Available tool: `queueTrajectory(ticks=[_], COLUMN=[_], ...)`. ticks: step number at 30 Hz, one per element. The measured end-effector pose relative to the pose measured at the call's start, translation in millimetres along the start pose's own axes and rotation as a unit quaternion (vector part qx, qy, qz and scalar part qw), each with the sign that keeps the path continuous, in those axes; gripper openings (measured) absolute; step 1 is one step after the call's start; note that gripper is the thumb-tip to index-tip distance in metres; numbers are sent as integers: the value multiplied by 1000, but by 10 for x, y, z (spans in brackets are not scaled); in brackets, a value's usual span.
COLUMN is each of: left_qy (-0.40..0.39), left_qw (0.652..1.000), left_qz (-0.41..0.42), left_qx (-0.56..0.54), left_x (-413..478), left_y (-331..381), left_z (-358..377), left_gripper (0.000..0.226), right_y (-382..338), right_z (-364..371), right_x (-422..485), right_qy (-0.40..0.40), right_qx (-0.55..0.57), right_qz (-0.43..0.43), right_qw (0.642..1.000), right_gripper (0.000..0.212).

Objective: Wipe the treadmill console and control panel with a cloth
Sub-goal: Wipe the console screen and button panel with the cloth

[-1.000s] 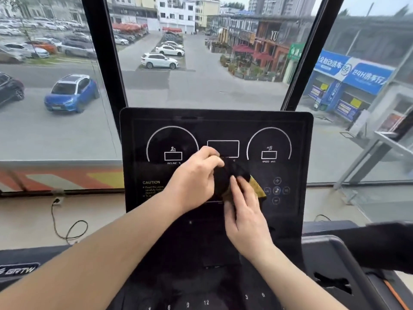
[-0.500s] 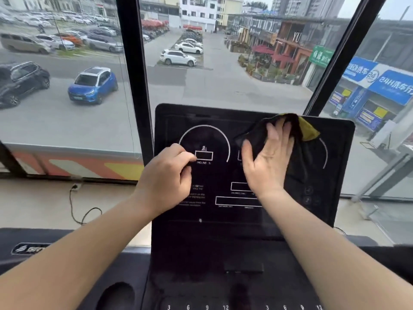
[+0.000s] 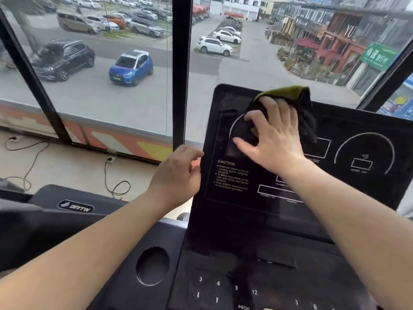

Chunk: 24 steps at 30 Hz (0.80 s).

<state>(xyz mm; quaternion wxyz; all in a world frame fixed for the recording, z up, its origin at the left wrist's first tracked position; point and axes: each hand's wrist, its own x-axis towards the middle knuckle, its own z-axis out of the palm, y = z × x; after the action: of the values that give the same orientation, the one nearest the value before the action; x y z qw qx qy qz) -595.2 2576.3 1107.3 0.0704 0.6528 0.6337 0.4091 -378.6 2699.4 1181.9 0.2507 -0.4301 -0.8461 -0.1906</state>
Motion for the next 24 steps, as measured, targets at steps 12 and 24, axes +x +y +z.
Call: queueTrajectory(ticks=[12, 24], left_qy=[-89, -117], left_qw=[988, 979], left_qz=[-126, -168], left_qx=[17, -19], left_x=[-560, -920], left_y=[-311, -401], left_z=[149, 370], left_gripper=[37, 32], right_y=[-505, -1009], right_z=[528, 761], right_x=[-831, -1205], right_qy=[-95, -108], right_qx=[-10, 15], right_qz=[-151, -25], right_qw=[984, 994], right_gripper=[75, 74])
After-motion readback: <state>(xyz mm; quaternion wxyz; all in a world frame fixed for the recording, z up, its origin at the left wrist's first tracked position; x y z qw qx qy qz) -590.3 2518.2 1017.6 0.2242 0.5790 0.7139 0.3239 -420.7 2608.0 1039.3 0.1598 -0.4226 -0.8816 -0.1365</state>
